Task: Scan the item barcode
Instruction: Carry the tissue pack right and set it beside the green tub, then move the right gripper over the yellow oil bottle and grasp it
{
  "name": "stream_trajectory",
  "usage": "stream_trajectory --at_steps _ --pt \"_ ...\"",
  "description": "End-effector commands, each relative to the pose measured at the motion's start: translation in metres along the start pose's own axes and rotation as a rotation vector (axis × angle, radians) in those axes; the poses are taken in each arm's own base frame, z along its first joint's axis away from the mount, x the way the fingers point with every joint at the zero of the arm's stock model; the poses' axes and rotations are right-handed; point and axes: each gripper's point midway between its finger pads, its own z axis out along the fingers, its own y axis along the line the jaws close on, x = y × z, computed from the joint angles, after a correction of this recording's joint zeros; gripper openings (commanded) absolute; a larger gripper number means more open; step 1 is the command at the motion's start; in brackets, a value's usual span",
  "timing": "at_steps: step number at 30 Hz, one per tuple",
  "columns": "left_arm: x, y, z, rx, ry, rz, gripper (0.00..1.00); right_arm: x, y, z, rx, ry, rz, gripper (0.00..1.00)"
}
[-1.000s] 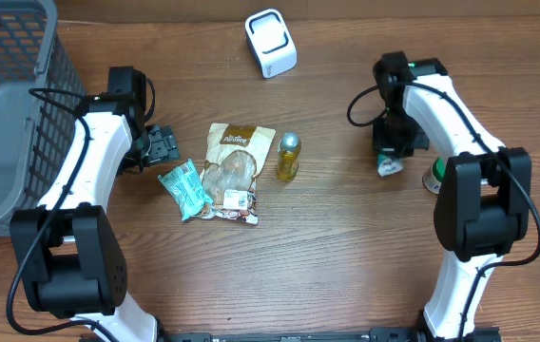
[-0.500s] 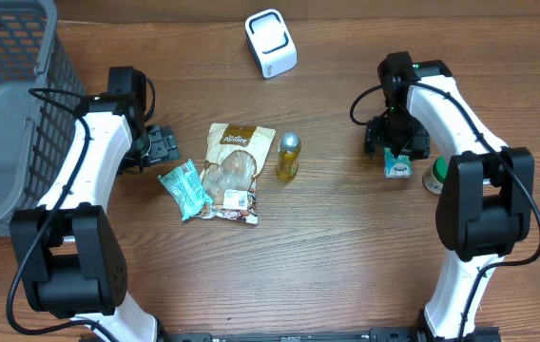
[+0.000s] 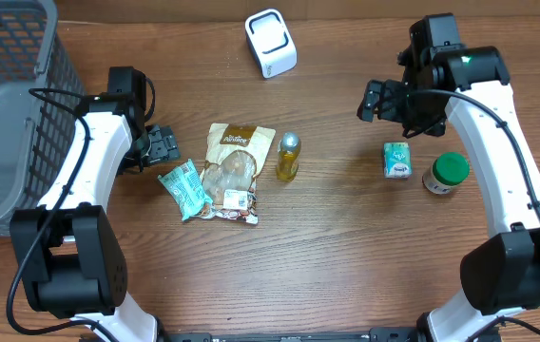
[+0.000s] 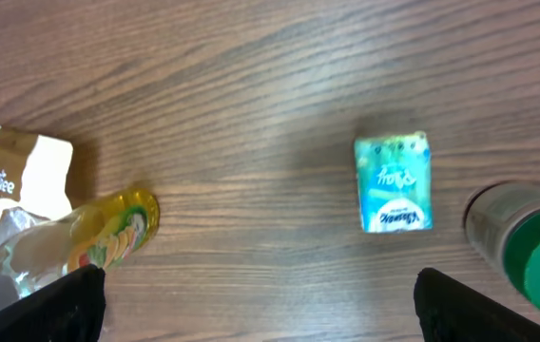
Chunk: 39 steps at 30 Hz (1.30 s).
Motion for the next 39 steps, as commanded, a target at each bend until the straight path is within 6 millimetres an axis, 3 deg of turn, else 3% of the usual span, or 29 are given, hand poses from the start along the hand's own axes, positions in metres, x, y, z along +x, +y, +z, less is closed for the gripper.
stream_trajectory --at_steps 1,23,29,32,39 --pt "-0.002 0.005 -0.009 0.0 -0.024 0.004 1.0 0.001 0.004 0.004 -0.018 0.014 0.002 1.0" --pt "-0.002 0.005 -0.009 0.0 -0.024 0.004 0.99 -0.001 0.009 0.004 -0.046 0.008 0.0 1.0" --pt "-0.002 0.005 -0.009 0.0 -0.024 0.004 1.0 0.001 0.053 -0.004 -0.3 0.038 -0.015 1.0" --pt "-0.002 0.005 -0.009 0.0 -0.024 0.004 0.99 0.007 0.074 -0.01 -0.415 0.07 -0.026 0.91" --pt "-0.002 0.005 -0.009 0.001 -0.024 0.004 1.0 0.016 0.094 0.001 -0.309 0.069 0.073 0.88"
